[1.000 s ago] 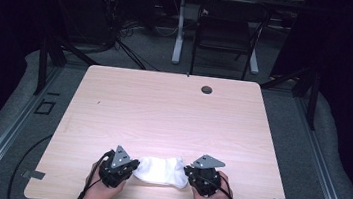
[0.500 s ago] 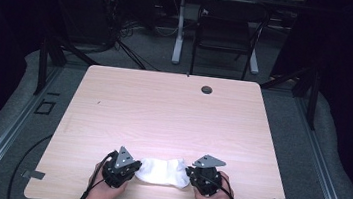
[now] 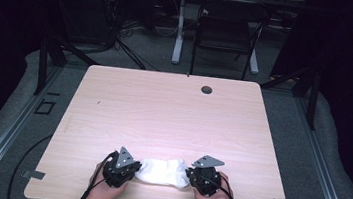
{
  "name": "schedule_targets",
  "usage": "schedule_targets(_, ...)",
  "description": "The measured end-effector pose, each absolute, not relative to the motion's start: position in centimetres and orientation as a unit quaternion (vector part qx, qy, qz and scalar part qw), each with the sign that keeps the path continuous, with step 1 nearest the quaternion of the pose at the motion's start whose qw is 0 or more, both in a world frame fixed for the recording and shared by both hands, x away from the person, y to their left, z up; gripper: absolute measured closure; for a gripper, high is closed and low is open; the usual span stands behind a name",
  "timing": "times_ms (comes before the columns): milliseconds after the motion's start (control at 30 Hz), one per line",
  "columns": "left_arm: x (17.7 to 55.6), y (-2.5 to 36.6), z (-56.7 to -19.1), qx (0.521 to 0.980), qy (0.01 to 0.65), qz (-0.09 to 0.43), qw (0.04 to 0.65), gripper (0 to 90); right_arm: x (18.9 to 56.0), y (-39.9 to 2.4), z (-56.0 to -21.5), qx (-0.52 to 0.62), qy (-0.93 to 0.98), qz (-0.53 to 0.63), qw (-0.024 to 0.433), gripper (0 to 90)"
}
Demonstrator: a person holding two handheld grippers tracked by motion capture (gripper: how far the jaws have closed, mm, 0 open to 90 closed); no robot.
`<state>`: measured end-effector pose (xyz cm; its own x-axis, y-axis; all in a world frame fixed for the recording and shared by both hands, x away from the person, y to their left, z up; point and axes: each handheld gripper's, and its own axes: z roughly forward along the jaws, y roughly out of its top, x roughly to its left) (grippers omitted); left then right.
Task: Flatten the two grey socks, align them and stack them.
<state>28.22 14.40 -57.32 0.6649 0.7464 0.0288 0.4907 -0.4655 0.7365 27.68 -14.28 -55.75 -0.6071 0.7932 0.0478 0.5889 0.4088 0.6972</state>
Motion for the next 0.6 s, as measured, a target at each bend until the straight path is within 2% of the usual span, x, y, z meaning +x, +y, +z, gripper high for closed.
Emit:
schedule_targets(67,28.3,14.4,-57.4,0.838,0.369,0.177,0.361,82.7,27.7,-14.3,-55.8,0.418,0.827,0.345,0.147,83.1)
schedule_targets(200,28.1,14.6,-56.9,0.831,0.369,0.177,0.378,73.5,27.7,-14.4,-55.8,0.423,0.819,0.358,0.147,74.3)
schedule_targets(367,27.7,14.6,-56.0,0.822,0.365,0.179,0.398,64.8,26.9,-14.6,-54.4,0.410,0.799,0.403,0.175,66.7)
schedule_targets(600,27.7,14.1,-57.0,0.836,0.353,0.166,0.387,60.8,27.2,-13.0,-55.3,0.386,0.821,0.389,0.161,61.6)
